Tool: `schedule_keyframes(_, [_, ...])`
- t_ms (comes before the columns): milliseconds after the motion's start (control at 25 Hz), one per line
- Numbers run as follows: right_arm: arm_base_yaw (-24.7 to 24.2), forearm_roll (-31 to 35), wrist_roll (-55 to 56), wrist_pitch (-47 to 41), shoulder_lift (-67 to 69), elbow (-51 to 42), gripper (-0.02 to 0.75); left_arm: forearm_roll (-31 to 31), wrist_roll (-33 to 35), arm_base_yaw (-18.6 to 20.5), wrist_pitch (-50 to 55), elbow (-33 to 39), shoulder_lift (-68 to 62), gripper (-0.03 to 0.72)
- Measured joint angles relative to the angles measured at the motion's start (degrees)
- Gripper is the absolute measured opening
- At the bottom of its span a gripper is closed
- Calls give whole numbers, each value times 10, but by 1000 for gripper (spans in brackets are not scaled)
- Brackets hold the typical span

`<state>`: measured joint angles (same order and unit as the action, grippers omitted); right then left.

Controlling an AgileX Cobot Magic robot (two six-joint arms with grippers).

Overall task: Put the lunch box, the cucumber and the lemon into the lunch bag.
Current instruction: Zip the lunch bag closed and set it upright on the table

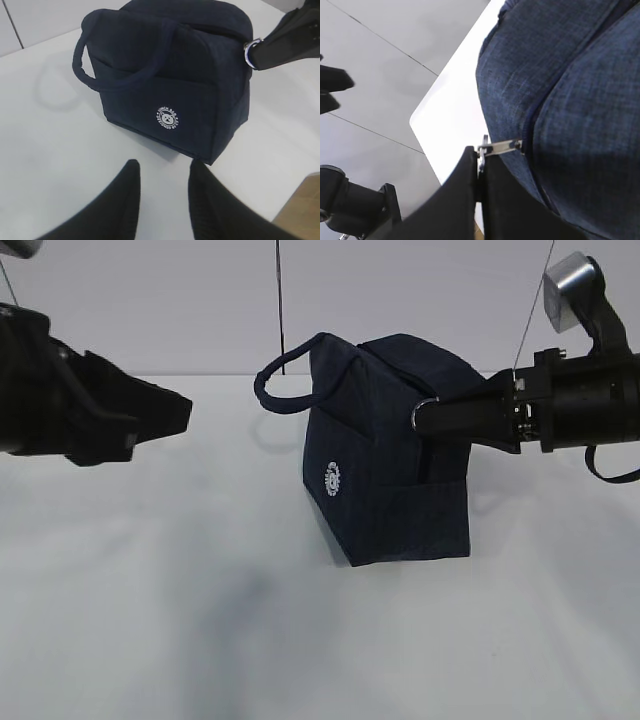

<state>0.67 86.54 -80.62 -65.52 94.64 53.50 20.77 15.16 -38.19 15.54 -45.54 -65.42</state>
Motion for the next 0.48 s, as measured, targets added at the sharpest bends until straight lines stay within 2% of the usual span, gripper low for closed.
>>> schedule_keyframes(160, [0, 0, 0, 0, 0, 0, 7, 7, 0, -20, -71, 0, -51, 241])
schedule_keyframes(400, [0, 1, 1, 0, 0, 0, 7, 9, 0, -106, -176, 0, -132, 251])
schedule_keyframes(480, [0, 2, 1, 0, 0, 0, 7, 20, 0, -120, -205, 0, -158, 263])
